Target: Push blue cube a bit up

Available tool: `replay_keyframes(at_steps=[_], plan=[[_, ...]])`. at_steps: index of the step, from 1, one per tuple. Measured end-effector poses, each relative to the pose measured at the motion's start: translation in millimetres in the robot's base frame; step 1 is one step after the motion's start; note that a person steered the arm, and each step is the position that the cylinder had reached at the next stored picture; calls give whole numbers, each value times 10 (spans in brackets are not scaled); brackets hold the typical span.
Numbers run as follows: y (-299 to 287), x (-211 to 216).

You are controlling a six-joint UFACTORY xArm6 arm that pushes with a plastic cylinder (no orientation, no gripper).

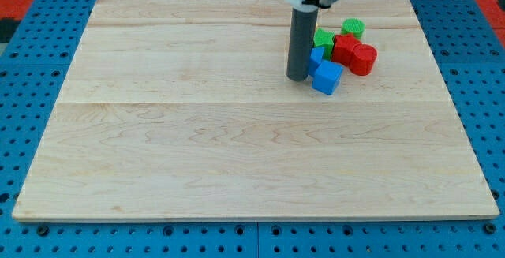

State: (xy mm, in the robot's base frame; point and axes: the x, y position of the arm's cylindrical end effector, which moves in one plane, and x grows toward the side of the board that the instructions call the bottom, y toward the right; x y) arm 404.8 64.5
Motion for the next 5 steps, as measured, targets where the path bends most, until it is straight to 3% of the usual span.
replay_keyframes(at_steps=[1,2,5], plan=[[45,385],[148,455],[322,-86]])
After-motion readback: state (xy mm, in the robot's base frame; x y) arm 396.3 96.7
